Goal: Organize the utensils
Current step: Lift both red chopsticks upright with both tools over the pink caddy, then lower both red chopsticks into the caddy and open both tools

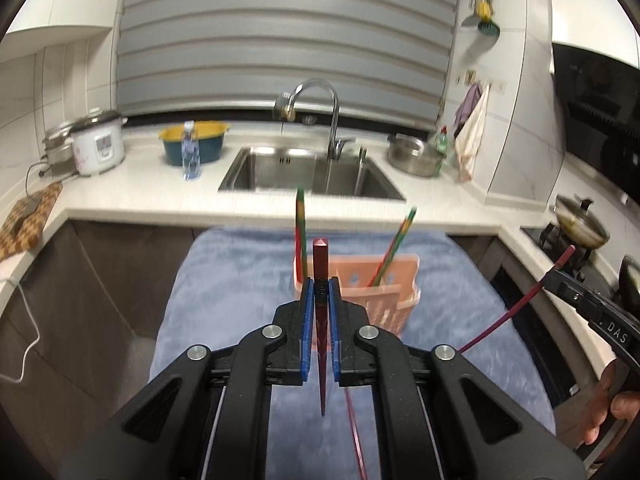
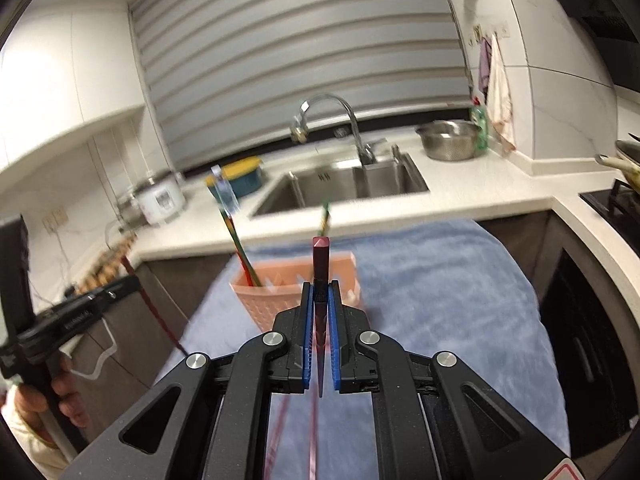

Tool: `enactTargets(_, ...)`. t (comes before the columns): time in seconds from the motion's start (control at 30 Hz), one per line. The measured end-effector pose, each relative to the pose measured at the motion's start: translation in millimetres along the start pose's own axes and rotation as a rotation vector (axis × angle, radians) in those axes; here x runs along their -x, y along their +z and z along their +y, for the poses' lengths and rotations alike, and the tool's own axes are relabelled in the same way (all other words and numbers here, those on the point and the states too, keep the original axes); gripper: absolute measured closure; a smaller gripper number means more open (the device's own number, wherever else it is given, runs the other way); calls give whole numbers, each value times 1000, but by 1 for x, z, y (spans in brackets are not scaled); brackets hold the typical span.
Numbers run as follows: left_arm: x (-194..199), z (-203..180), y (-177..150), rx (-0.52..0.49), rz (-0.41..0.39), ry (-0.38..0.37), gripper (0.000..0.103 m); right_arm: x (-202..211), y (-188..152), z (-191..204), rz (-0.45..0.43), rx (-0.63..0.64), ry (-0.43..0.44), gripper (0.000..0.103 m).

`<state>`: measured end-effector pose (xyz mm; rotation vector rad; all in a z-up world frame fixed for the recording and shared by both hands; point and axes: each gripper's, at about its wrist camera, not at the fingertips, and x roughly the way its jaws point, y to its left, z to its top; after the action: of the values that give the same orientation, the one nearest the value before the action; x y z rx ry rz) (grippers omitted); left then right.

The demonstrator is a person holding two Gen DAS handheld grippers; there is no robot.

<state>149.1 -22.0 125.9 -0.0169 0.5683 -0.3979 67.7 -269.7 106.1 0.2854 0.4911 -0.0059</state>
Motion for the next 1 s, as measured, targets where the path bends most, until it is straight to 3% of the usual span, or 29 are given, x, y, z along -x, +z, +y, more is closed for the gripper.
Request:
enactTargets(0.3, 1, -8, 68, -7, -157, -14, 96, -14, 60, 22, -140, 31, 40, 96)
enactTargets(0.5, -18, -6, 93, 0, -214, -7, 96, -39, 80, 18, -166, 6, 38, 96)
enactTargets(0.67, -41, -2, 96, 10, -217, -1, 96, -62, 83, 16, -140, -7, 40, 96)
enactTargets(1.0, -83, 10, 74, 26, -131, 17, 96, -111, 59, 6, -23, -33, 23, 96)
